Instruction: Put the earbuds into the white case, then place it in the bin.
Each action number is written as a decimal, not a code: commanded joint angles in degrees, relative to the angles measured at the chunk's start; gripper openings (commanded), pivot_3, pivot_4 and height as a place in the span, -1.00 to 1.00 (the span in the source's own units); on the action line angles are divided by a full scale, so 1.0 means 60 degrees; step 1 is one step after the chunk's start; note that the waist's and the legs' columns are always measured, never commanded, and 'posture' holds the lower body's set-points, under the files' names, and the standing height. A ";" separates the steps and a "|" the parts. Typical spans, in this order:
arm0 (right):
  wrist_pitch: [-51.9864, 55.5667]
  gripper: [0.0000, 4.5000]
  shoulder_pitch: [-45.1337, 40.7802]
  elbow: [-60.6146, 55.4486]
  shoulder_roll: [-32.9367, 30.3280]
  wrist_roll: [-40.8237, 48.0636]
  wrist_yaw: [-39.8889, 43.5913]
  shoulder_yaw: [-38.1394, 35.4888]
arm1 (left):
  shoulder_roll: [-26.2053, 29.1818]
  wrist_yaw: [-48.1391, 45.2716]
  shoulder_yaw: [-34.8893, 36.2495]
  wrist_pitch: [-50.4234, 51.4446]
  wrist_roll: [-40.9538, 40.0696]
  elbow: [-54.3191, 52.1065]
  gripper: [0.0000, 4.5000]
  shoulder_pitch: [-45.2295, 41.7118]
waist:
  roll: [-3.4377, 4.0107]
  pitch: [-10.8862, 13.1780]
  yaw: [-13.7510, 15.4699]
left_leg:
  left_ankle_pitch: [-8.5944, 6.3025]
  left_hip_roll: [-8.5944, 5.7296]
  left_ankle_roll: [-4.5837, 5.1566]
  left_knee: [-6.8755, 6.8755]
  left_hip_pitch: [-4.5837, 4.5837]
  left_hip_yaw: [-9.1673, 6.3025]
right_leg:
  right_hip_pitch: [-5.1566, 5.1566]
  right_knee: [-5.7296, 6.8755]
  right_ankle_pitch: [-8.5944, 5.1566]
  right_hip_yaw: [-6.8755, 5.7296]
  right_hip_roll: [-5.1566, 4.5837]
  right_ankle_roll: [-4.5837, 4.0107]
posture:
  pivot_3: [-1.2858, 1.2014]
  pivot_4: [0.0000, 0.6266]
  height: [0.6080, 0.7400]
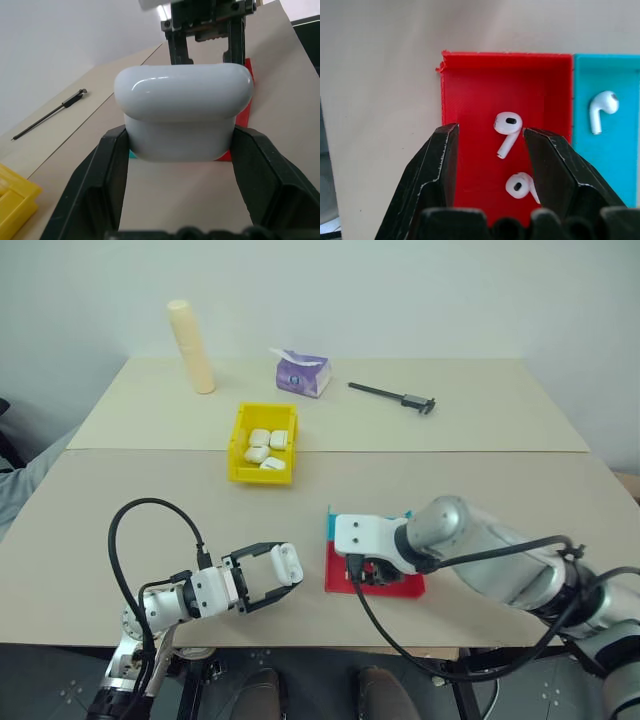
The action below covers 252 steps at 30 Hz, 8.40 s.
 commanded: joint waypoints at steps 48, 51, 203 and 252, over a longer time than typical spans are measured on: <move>0.0312 0.10 -0.0323 0.0588 0.0688 -0.0179 -0.1157 0.0705 | 0.0621 0.1004 -0.0266 0.0350 0.0212 -0.0755 0.23 0.0258 | 0.0000 0.0000 -0.0013 | -0.0001 0.0003 -0.0001 -0.0010 -0.0002 -0.0001 | -0.0005 -0.0007 -0.0003 -0.0007 0.0001 -0.0005 | 0.03 -0.52 1.00; 0.0252 0.10 -0.0325 0.0586 0.0660 -0.0226 -0.1163 0.0772 | 0.0613 0.1030 -0.0258 0.0312 0.0250 -0.0731 0.23 0.0246 | 0.0000 0.0000 -0.0013 | -0.0001 0.0004 -0.0001 -0.0011 -0.0002 -0.0001 | -0.0006 -0.0007 -0.0003 -0.0007 0.0001 -0.0005 | 0.03 -0.52 1.00; -0.7246 0.13 -0.2102 0.5265 -0.0427 -0.1466 0.4095 -0.1807 | 0.1832 -0.1494 -0.0219 0.4166 -0.0920 -0.1912 0.23 -0.0727 | 0.0000 0.0008 0.0025 | -0.0002 0.0002 0.0001 -0.0025 -0.0019 0.0044 | -0.0030 -0.0024 -0.0008 0.0005 0.0004 -0.0013 | 0.03 -0.52 1.00; -0.8130 -0.25 -0.2418 0.9211 0.3395 -0.5258 0.4713 -0.0379 | 0.1569 -0.0656 -0.0400 0.3426 -0.0429 -0.2002 0.23 -0.0297 | 0.0003 0.0008 0.0010 | 0.0001 0.0006 -0.0004 -0.0018 -0.0024 0.0072 | -0.0030 -0.0001 -0.0007 -0.0019 0.0007 -0.0017 | 0.03 -0.52 1.00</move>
